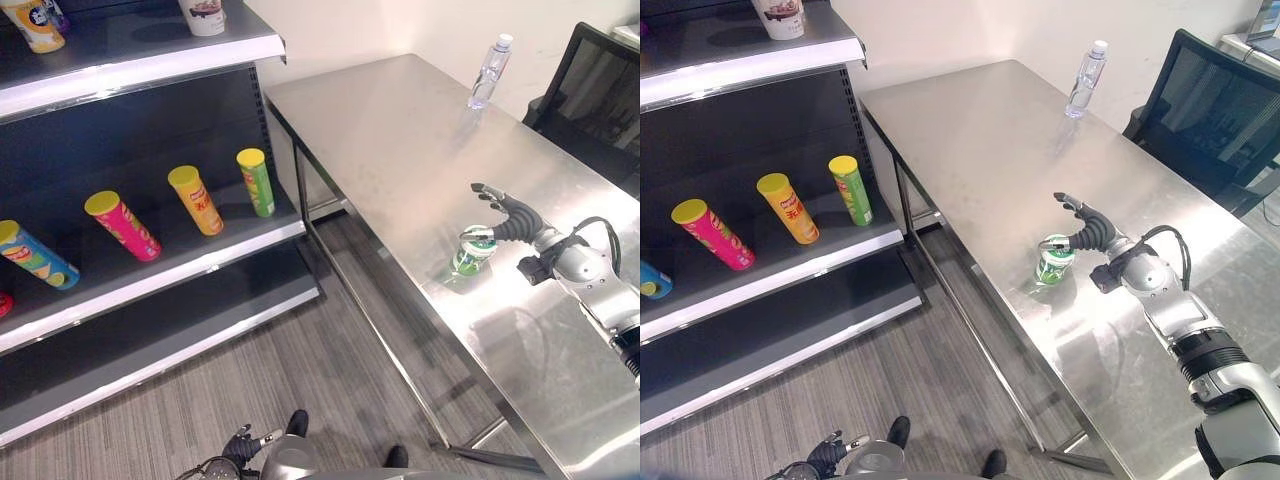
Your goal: Put the goods on the table back onto the shelves and tidy them up.
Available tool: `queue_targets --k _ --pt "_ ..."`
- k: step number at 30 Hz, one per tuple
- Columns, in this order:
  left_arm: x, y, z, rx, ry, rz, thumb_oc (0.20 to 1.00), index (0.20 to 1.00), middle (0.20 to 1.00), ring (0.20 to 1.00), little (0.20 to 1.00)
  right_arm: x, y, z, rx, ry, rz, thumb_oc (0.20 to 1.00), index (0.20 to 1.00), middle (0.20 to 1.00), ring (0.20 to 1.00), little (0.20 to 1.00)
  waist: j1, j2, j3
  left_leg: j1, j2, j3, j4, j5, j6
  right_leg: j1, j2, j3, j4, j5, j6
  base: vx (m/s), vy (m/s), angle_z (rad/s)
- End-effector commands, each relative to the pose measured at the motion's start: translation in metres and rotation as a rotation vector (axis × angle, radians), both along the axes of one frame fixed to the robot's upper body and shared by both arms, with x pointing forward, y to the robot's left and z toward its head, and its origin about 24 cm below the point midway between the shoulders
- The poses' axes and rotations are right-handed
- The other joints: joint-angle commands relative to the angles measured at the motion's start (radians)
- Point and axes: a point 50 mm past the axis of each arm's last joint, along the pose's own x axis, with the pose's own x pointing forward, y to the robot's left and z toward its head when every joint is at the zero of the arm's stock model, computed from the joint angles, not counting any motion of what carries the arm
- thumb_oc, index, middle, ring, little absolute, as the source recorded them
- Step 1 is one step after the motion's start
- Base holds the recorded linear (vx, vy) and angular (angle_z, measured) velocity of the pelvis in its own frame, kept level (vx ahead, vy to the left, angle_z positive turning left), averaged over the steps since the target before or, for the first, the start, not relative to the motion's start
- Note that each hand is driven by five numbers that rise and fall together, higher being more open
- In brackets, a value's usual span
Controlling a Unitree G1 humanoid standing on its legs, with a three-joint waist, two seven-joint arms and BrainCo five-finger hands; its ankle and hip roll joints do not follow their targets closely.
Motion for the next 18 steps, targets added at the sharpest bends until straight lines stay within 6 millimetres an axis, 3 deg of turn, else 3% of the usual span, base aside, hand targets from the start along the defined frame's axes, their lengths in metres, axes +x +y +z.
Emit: queue_targets --k 1,7,18 --pt "0.022 -0.003 0.004 0.014 -0.051 -0.032 1.000 1.000 1.000 1.000 1.000 -0.001 -0.001 0.031 -0.076 -0.143 0.001 1.000 1.000 1.000 1.000 1.000 0.020 -0.004 -0.023 0.056 0.012 0.120 0.038 -0.075 -0.049 -0.069 -0.027 0.010 0.164 -0.130 0.044 0.00 0.000 0.00" --pt "0.021 0.000 0.005 0.028 -0.052 -0.005 1.000 1.000 1.000 1.000 1.000 -0.008 0.003 0.049 -0.068 -0.283 -0.010 1.000 1.000 1.000 1.000 1.000 0.014 0.001 -0.028 0.064 0.010 0.130 0.038 -0.083 -0.041 -0.066 -0.029 0.015 0.163 -0.130 0.044 0.00 0.000 0.00" --pt "0.022 0.001 0.005 0.030 -0.055 -0.015 1.000 1.000 1.000 1.000 1.000 -0.013 0.008 0.046 -0.122 -0.253 0.049 1.000 1.000 1.000 1.000 1.000 0.011 -0.001 -0.030 0.069 0.013 0.145 0.034 -0.086 -0.041 -0.066 -0.027 0.021 0.154 -0.129 0.045 0.00 0.000 0.00"
